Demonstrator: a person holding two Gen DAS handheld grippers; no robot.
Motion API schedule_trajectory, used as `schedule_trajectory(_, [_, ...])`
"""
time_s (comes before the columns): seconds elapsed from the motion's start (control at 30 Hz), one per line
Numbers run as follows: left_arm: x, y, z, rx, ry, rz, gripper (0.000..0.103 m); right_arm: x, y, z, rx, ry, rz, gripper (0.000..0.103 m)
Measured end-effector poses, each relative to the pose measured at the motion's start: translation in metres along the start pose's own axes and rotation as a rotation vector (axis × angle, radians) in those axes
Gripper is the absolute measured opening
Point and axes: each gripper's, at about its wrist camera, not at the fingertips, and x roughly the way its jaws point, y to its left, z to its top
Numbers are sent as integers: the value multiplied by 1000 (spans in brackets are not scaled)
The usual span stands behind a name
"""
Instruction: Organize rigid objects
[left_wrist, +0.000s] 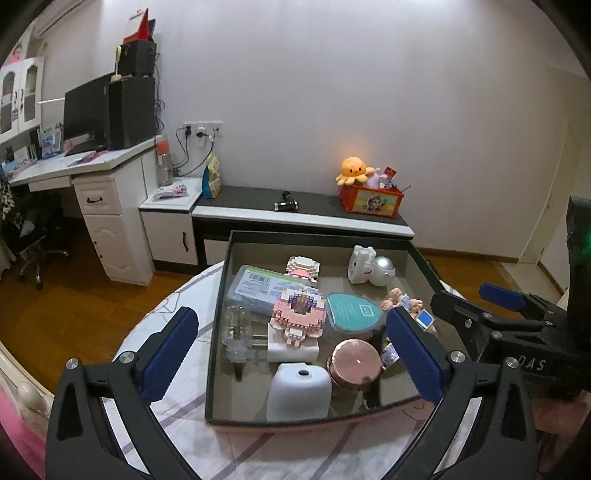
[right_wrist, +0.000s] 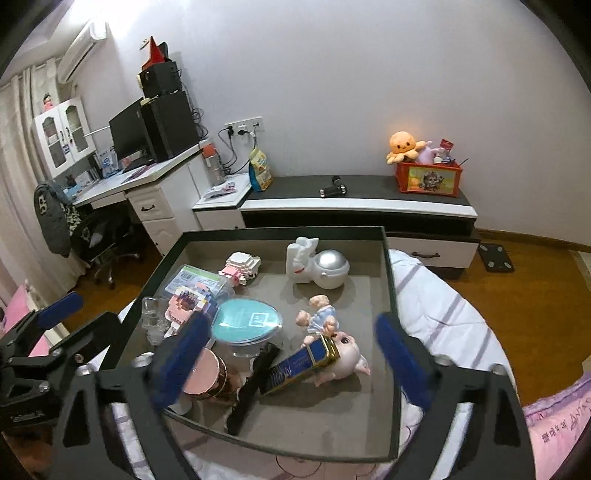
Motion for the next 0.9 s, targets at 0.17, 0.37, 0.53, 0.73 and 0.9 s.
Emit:
schedule_trajectory(0.17, [-25, -2, -5, 3, -25, 6, 103, -22, 3, -3, 10, -23, -2, 103])
schedule_trajectory(0.37, [-65, -9, -15, 27, -58, 3, 103, -56, 9, -9, 17, -58, 4, 103])
schedule_trajectory(0.53, [-102, -11, -26, 26, -93, 6, 103, -91, 14, -20, 21, -96, 3, 103])
schedule_trajectory(0.73, [-147, -16, -47, 14, -129, 21, 103, -135, 21, -38, 16, -137, -2, 103])
schedule_trajectory(0.9, [-174, -23, -64, 2, -138, 37, 103, -169, 28, -56, 7, -162, -3, 103])
